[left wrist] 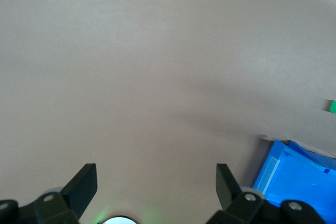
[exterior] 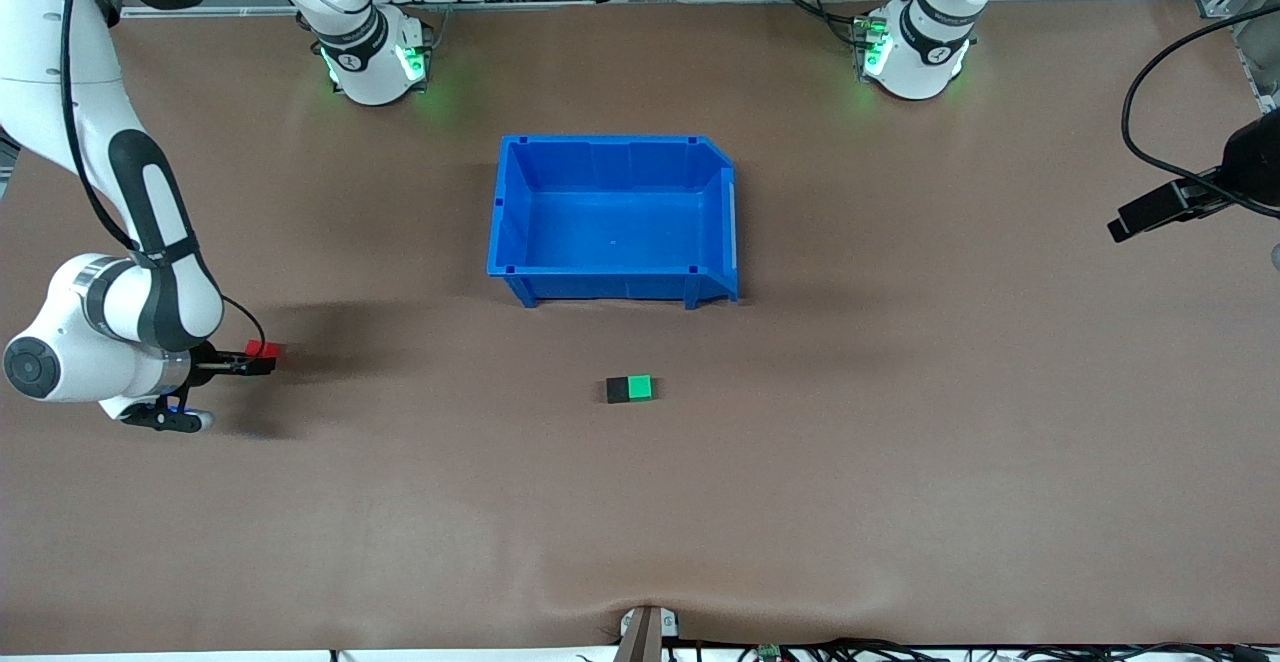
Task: Attach green and red cubes to black cube
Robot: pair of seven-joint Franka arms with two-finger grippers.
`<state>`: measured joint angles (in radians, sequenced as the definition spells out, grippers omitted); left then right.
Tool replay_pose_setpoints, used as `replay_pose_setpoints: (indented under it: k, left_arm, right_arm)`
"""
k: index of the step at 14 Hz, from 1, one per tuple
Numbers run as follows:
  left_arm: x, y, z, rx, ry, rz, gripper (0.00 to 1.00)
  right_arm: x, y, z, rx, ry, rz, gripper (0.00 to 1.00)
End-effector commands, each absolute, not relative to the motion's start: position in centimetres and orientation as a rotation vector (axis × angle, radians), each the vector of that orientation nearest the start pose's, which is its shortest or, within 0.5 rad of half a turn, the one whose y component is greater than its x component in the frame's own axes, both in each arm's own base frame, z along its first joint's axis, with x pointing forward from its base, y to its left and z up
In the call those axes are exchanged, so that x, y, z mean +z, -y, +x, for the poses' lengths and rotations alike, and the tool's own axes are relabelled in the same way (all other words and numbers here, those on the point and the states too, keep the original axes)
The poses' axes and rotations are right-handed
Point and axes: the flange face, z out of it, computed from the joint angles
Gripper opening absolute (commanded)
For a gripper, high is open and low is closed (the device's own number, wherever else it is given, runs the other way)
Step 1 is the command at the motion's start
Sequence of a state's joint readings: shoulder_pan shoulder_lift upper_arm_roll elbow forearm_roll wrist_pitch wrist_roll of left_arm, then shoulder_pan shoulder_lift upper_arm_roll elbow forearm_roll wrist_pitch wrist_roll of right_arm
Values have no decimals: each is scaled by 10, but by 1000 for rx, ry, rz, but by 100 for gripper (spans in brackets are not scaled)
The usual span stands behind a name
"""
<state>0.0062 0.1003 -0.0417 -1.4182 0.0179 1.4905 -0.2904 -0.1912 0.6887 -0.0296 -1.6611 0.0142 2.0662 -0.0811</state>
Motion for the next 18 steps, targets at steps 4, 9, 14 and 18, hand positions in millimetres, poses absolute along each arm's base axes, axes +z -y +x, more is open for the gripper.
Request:
replay_pose_setpoints:
  k: [4, 9, 14, 18]
  left_arm:
    - [643, 32, 559, 49, 193, -3073, 100]
    - [666, 33, 540, 1, 65, -3079, 100]
    - [665, 29, 528, 13, 71, -3077, 100]
    - [677, 31, 518, -31, 32, -3077, 100]
  right_arm:
    - [182, 137, 633, 460, -279, -3068, 66]
    - [182, 135, 633, 461, -307, -3067, 58]
    - [182, 135, 633, 463, -309, -3067, 34]
    - [181, 135, 633, 466, -341, -3065, 9]
